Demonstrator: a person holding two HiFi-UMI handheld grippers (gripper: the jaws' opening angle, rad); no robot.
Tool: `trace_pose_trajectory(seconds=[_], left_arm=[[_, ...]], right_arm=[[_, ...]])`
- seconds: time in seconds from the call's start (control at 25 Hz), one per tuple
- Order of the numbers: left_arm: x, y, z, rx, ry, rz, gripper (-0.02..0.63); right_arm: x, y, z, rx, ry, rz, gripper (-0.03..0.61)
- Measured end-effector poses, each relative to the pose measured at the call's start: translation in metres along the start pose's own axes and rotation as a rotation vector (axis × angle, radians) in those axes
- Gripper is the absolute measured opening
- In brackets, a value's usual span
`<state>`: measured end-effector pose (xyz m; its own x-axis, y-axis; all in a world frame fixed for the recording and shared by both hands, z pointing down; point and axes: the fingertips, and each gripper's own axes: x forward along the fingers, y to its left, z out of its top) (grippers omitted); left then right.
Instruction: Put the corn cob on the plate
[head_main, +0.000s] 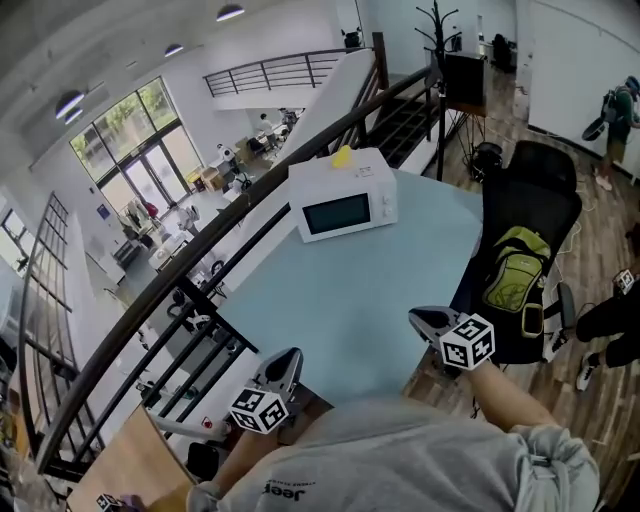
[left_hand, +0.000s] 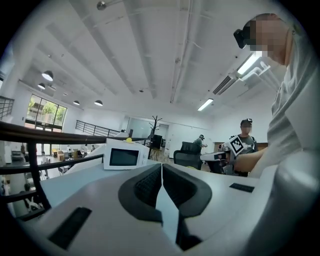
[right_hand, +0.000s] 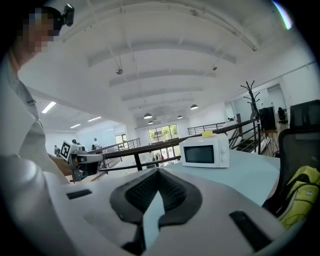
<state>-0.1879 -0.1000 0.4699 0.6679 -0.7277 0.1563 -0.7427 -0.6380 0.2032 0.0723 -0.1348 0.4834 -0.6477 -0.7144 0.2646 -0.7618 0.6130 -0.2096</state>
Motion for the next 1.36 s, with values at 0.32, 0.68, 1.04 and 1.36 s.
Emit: trace_pose_trajectory(seconds=[0.32,0.68,1.04,1.36], left_arm=[[0.011,0.019,0.013,-0.003,-0.036,-0.048,0.026],[0.017,0.022,0.012,-0.015,-0.044,-0.05,0.026],[0.019,0.02,0.014,-0.02,-0.048,-0.033,0.026],[0.02,0.027,0.012,-0.03,-0.056,-0.01,0.026]], right_arm=[[0.017,0.02,0.016,-0.026,-0.024,0.016,0.015],[0.007,0.01,-0.002,-0.027,0.017,-0.008,0.015],[0.014,0.009,0.002,-0.041,0.033,0.02,0.015],[0.022,0.006,0.008,-0.057,0.028,0.042,0.015]])
